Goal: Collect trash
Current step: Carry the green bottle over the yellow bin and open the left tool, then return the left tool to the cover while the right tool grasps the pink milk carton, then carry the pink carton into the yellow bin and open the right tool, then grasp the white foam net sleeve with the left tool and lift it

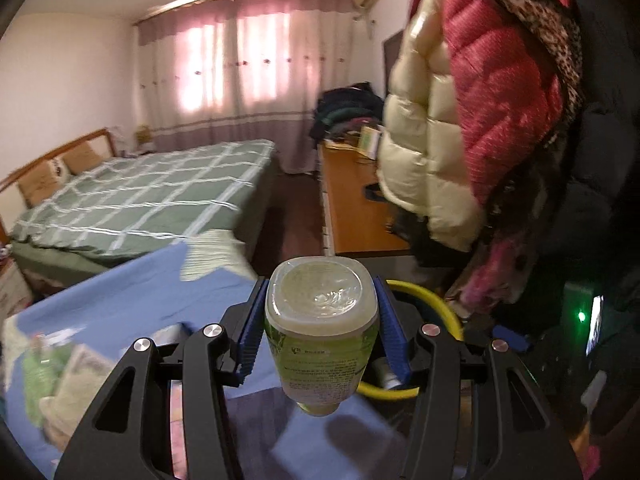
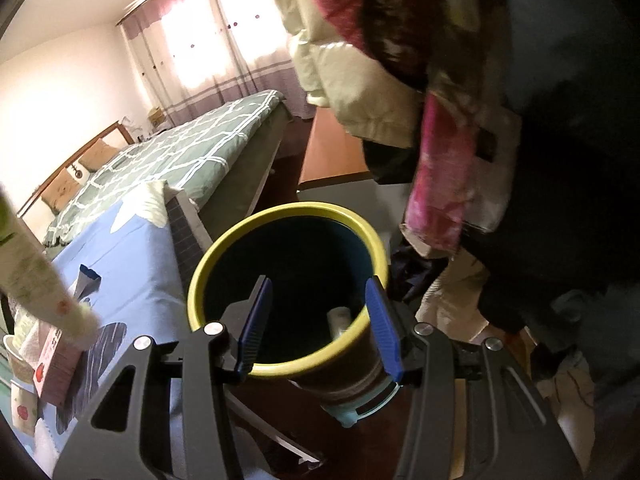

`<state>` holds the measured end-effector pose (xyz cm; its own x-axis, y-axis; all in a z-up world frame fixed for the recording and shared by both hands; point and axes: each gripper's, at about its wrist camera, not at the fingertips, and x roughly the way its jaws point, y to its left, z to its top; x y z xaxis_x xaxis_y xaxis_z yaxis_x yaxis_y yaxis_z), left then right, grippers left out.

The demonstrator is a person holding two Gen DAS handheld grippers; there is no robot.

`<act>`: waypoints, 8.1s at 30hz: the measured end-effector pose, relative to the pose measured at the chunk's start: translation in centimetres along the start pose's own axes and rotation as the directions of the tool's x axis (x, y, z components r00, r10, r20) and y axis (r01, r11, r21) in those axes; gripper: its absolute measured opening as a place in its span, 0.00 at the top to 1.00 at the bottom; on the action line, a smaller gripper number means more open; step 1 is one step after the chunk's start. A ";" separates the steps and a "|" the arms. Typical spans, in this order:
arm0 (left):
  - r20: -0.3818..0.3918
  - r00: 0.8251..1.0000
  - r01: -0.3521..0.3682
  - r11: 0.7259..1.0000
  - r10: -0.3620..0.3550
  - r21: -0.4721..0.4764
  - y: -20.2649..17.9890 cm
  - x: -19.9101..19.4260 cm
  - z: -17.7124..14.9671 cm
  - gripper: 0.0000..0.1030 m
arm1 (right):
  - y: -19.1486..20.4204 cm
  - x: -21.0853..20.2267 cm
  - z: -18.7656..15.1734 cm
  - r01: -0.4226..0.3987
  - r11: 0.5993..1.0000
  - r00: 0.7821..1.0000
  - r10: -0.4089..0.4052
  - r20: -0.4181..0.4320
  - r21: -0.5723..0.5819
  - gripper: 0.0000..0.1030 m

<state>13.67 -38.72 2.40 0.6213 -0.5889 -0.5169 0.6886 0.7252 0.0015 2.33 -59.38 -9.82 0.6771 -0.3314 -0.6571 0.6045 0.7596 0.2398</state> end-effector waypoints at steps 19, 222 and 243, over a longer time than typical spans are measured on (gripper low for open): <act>-0.134 0.990 0.034 0.999 -0.036 -0.018 -4.9 11.9 -3.4 0.31 | -3.4 2.1 -0.9 0.001 0.999 0.999 0.002 -0.054 0.053 0.50; -0.456 0.890 0.022 1.000 -0.017 0.007 12.2 -8.0 -21.9 0.07 | 9.9 5.3 0.3 -0.126 0.983 0.990 0.115 -0.087 -0.133 0.46; -0.476 0.879 0.022 1.000 -0.021 -0.004 11.4 -6.5 -20.8 0.58 | 8.4 3.2 -0.2 -0.164 0.979 0.984 0.154 -0.088 -0.121 0.46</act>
<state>9.74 -19.18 -12.00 0.3539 -0.3630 -0.8619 0.7005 0.7135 -0.0129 9.46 -53.96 -10.10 0.7225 -0.1605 -0.6725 0.4303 0.8657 0.2557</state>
